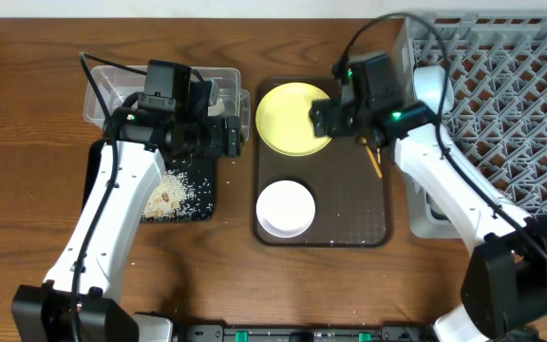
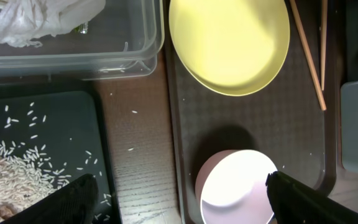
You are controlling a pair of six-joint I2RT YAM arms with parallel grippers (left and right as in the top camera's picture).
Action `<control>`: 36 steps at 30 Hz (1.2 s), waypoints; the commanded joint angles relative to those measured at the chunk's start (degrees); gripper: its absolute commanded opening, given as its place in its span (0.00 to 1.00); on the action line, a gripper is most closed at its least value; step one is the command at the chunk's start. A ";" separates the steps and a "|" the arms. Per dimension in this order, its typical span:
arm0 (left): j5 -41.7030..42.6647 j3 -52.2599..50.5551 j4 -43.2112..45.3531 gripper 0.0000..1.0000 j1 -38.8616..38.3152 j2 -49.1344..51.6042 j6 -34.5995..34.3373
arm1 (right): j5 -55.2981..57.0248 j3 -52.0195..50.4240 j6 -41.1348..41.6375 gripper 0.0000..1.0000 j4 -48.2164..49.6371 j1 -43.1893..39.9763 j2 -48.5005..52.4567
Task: Sort waste into correct bins and load items into the dishwasher rack
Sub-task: 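Reach right gripper to white bowl on brown tray and grasp it, then carry white bowl with right gripper and set it in rack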
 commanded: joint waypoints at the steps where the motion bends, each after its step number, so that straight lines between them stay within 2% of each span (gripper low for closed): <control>1: -0.52 0.63 -0.02 0.89 -0.22 0.42 0.13 | -8.48 -2.12 10.05 0.74 -3.17 3.56 0.72; 4: -0.52 0.63 -0.02 0.89 -0.22 0.42 0.13 | -8.28 -4.83 12.07 0.65 -4.31 6.71 0.87; 9: -0.52 0.63 -0.02 0.89 -0.22 0.42 0.13 | -3.69 -10.47 20.06 0.54 -5.16 11.04 1.27; 19: -0.52 0.63 -0.02 0.89 -0.22 0.42 0.13 | -3.39 -11.98 24.22 0.34 -7.52 10.86 2.34; 23: -0.52 0.63 -0.02 0.89 -0.22 0.42 0.13 | -4.28 -11.98 24.33 0.08 -8.83 10.47 2.54; 25: -0.52 0.63 -0.02 0.89 -0.22 0.42 0.13 | -4.44 -11.98 24.33 0.01 -9.38 10.49 2.54; 31: -0.52 0.63 -0.02 0.90 -0.22 0.42 0.13 | -4.46 -11.08 20.55 0.01 -9.14 9.70 2.25; 36: -0.52 0.63 -0.02 0.89 -0.22 0.42 0.13 | -3.13 -4.96 15.23 0.01 -13.07 5.01 -3.39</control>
